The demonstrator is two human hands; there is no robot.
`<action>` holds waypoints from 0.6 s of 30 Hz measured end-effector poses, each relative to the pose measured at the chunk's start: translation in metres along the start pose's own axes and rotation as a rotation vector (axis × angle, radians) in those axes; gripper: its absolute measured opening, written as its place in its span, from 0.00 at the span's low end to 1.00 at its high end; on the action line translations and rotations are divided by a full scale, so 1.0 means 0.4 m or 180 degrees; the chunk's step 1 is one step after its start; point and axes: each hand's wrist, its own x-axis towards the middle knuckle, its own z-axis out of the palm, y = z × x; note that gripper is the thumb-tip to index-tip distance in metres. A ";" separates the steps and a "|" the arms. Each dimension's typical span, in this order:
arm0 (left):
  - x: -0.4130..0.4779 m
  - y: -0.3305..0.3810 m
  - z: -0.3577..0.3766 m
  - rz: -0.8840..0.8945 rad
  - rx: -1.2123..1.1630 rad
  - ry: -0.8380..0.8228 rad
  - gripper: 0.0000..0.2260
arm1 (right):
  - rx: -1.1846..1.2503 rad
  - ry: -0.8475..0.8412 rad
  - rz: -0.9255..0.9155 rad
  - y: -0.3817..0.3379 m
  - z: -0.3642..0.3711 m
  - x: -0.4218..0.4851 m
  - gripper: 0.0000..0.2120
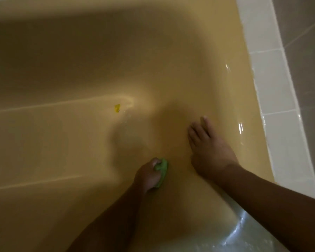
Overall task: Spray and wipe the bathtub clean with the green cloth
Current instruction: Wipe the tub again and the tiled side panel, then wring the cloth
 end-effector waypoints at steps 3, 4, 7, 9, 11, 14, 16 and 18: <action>-0.066 0.077 0.007 0.0060 -0.0268 0.0005 0.18 | 0.0317 0.0175 0.0077 0.027 -0.016 -0.074 0.34; -0.090 0.110 0.014 0.0107 -0.0435 0.0087 0.18 | 0.0469 0.0294 0.0116 0.038 -0.018 -0.094 0.34; -0.149 0.220 0.026 0.0216 -0.1075 0.0518 0.19 | 0.0855 0.0585 0.0240 0.068 -0.003 -0.144 0.35; -0.162 0.291 0.018 0.0251 -0.1539 0.0738 0.19 | 0.1156 0.0882 0.0310 0.076 0.015 -0.168 0.34; -0.161 0.349 0.005 0.0355 -0.1842 0.0885 0.20 | 0.1450 0.1155 0.0362 0.080 0.027 -0.187 0.33; -0.190 0.400 -0.001 0.0717 -0.1881 0.1003 0.21 | 0.1847 0.1345 0.0409 0.087 0.050 -0.208 0.31; -0.235 0.389 0.017 0.1049 -0.1909 0.0903 0.20 | 0.2079 0.1420 0.0439 0.085 0.061 -0.221 0.30; -0.287 0.344 0.041 0.1278 -0.1825 0.0730 0.19 | 0.2371 0.1517 0.0465 0.074 0.059 -0.232 0.29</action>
